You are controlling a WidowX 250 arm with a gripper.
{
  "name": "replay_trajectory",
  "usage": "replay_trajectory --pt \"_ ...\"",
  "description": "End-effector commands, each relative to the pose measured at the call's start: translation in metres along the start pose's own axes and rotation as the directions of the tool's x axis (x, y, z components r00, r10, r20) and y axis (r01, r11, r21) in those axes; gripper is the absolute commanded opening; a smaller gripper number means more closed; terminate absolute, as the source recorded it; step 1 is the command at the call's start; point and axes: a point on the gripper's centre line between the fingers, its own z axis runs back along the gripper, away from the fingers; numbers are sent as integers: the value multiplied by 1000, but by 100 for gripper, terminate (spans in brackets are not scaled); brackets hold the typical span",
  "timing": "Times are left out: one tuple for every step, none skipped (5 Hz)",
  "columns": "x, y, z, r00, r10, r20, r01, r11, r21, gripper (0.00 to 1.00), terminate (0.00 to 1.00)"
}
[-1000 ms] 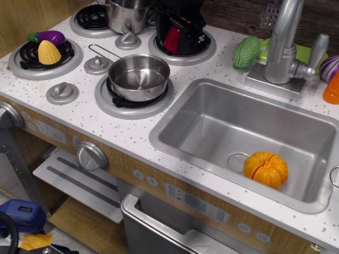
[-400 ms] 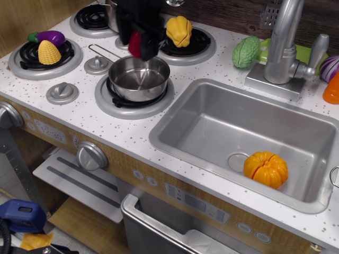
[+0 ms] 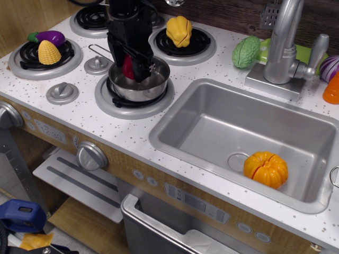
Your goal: Put sweet potato in pan which is on stove
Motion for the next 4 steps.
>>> replay_trajectory --pt "5 10 17 998 3 63 -5 999 39 100 0" --pt "5 10 17 998 3 63 -5 999 39 100 0" --pt "5 10 17 998 3 63 -5 999 39 100 0" --pt "5 10 17 998 3 63 -5 999 39 100 100"
